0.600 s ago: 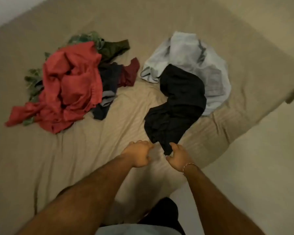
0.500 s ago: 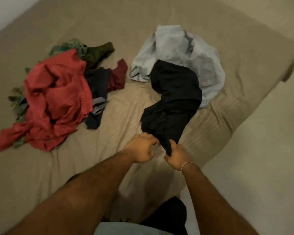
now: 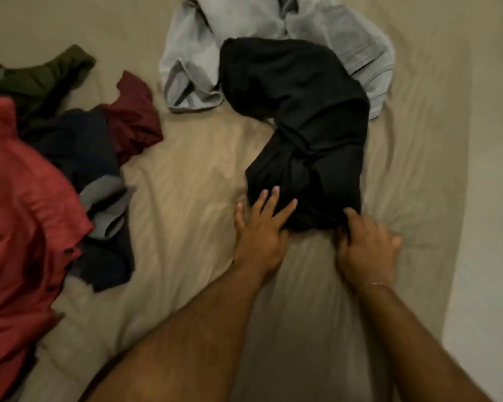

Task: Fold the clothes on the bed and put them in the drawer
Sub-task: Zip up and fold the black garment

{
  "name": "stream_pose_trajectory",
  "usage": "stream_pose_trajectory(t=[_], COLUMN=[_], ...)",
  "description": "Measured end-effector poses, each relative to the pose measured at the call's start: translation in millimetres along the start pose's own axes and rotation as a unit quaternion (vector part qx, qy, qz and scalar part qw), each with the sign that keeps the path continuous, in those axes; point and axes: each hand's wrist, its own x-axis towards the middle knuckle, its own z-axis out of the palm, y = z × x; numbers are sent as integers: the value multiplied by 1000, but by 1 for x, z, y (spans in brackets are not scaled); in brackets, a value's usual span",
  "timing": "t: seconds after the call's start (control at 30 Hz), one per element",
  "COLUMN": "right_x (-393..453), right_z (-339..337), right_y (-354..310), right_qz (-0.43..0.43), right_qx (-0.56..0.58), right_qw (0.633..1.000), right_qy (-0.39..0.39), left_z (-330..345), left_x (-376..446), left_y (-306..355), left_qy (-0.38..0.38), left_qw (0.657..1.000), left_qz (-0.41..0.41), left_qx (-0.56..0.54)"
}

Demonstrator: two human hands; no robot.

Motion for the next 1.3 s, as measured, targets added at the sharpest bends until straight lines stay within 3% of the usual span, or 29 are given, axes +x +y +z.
stream_pose_trajectory(t=[0.1, 0.23, 0.27, 0.37, 0.53, 0.7, 0.77, 0.87, 0.9, 0.97, 1.0, 1.03, 1.1, 1.13, 1.2, 1.27, 1.3], right_x=[-16, -98, -117, -188, -267, -333, -346, -361, -362, -361, -357, -353, -349, -348, -348, -346, -347], right_z=[-26, -40, -36, -46, -83, -122, -136, -147, -149, -156, -156, -153, -137, -123, -102, -94, -95], right_y=[-11, -54, -61, -77, -63, -47, -42, -47, -51, -64, -69, -71, -70, -70, -80, -92, -95], right_qz=[-9, -72, -63, -5, 19, 45, 60, 71, 93, 158, 167, 158, 101, 63, 1, -12, -9], right_qx=[49, 54, 49, 34, -25, 24, 45, 135, 240, 453, 501, 493, 374, 311, 233, 225, 242], right_qw=[998, 995, 996, 999, 998, 991, 988, 981, 961, 872, 845, 852, 916, 939, 958, 964, 960], right_qy=[28, 44, 33, 19, -63, -126, -135, -117, -106, -95, -84, -77, -104, -131, -165, -143, -143], left_z=[-29, -90, -93, -86, -59, -46, -52, -68, -73, -78, -77, -75, -76, -75, -74, -72, -66], left_x=[-6, -67, -81, -159, -264, -319, -333, -354, -359, -372, -377, -382, -383, -378, -357, -339, -335], left_y=[10, -9, -18, -34, -11, 20, 29, 43, 46, 46, 43, 39, 31, 29, 26, 21, 15], left_qy=[79, 146, 130, -11, -16, -149, -165, -172, -182, -229, -267, -309, -369, -347, -188, 0, 36], left_qw=[987, 988, 990, 998, 994, 976, 969, 946, 931, 888, 867, 844, 808, 804, 841, 889, 903], left_qz=[-42, 39, 58, 64, 42, 99, 140, 206, 227, 253, 255, 253, 245, 224, 108, -13, -51], left_qx=[-130, -42, -26, -14, -95, -121, -120, -182, -221, -307, -336, -357, -389, -427, -495, -458, -426])
